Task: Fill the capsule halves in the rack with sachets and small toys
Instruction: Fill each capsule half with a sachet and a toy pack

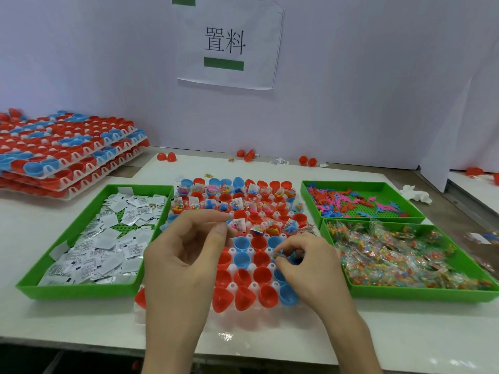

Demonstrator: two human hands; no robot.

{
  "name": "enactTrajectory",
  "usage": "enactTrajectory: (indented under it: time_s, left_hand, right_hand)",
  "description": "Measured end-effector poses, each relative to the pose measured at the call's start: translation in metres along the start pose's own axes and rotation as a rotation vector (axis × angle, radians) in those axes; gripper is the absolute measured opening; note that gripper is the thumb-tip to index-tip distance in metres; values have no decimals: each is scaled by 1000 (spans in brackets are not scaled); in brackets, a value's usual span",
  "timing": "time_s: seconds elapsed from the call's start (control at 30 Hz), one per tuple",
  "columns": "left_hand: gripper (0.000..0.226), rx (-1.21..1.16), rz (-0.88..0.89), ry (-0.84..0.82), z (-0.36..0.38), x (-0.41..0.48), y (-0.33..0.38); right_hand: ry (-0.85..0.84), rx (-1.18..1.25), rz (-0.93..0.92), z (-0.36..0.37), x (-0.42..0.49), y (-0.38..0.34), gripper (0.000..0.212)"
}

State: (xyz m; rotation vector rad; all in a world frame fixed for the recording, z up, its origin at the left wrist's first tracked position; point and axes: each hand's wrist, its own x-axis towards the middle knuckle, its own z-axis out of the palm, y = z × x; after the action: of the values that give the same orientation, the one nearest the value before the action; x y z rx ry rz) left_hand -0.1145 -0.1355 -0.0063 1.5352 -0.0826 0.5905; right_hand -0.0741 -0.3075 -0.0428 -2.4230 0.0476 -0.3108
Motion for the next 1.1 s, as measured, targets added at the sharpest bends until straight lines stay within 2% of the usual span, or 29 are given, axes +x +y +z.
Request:
enactTrajectory:
  time_s: [0.23,0.43,0.53,0.73,0.97,1.1]
  left_hand:
    - [21,-17,-16,11,-2,0,0]
    - [24,3,-7,8,-2,-1,-2]
    - [26,-3,0,6,-2,-1,-2]
    - [28,8,6,4,-2,-2,-2]
    - [29,27,34,7,-2,-1,-5]
    - [31,25,40,10,-3,0,-8]
  right_hand:
    - [-15,69,-23,-6,-2,-2,22]
    - [37,58,-54,-5,0,1,43]
    - [46,36,-56,-3,1,2,46]
    - [37,13,-41,-3,7,4,44]
    - [-5,-49,-37,-2,15,4,28]
    - [-39,40,-9,-8,15,1,27]
